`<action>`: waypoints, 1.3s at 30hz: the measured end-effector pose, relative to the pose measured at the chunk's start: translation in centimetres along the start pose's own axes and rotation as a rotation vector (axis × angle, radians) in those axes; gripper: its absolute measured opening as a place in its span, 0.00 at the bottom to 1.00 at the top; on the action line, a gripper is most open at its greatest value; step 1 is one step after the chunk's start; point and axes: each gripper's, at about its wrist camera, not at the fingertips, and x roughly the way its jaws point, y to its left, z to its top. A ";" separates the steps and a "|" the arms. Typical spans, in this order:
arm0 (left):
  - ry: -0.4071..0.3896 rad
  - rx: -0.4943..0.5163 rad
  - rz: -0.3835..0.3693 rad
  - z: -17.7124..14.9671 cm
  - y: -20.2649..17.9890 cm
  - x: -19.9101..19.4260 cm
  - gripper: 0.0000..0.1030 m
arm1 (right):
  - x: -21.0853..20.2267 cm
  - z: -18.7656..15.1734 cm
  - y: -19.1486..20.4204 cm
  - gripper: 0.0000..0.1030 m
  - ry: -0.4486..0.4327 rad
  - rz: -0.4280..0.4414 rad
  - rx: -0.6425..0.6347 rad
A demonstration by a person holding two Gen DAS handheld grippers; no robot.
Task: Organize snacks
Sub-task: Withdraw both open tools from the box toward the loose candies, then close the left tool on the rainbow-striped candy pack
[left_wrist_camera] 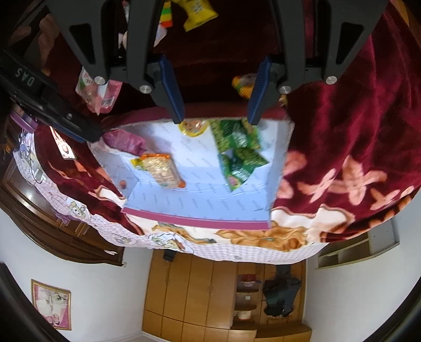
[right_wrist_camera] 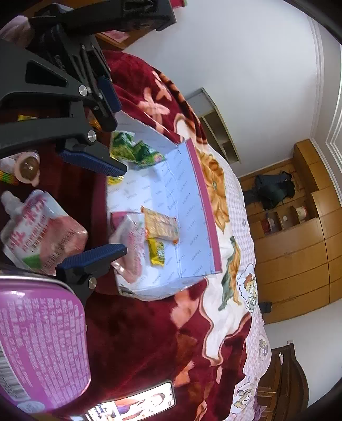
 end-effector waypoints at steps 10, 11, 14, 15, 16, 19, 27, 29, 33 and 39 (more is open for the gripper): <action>0.020 -0.032 0.041 -1.8 2.2 -0.8 0.51 | -1.0 -2.0 1.3 0.53 0.031 0.017 -0.022; 0.023 -0.035 0.044 -2.0 2.4 -0.8 0.51 | -1.0 -2.2 1.4 0.53 0.035 0.020 -0.024; 0.030 -0.041 0.050 -2.3 2.7 -0.7 0.51 | -0.9 -2.8 1.8 0.53 0.052 0.031 -0.031; 0.034 -0.042 0.055 -2.5 2.9 -0.6 0.51 | -0.9 -3.0 1.9 0.53 0.056 0.033 -0.032; 0.037 -0.044 0.058 -2.6 3.0 -0.4 0.51 | -0.9 -3.2 2.0 0.53 0.063 0.038 -0.034; 0.049 -0.047 0.064 -2.9 3.2 0.0 0.51 | -0.6 -3.6 2.3 0.53 0.081 0.054 -0.037; 0.042 -0.018 0.112 -3.3 3.1 0.8 0.59 | -0.2 -4.3 2.7 0.53 0.106 0.070 -0.043; 0.029 0.000 0.154 -3.4 3.0 1.0 0.61 | -0.2 -4.5 2.8 0.53 0.110 0.073 -0.044; 0.021 -0.006 0.200 -3.3 3.5 1.8 0.61 | -0.1 -4.7 2.9 0.53 0.117 0.077 -0.045; 0.015 -0.059 0.214 -2.9 4.8 2.6 0.61 | 0.0 -4.9 3.1 0.53 0.121 0.079 -0.048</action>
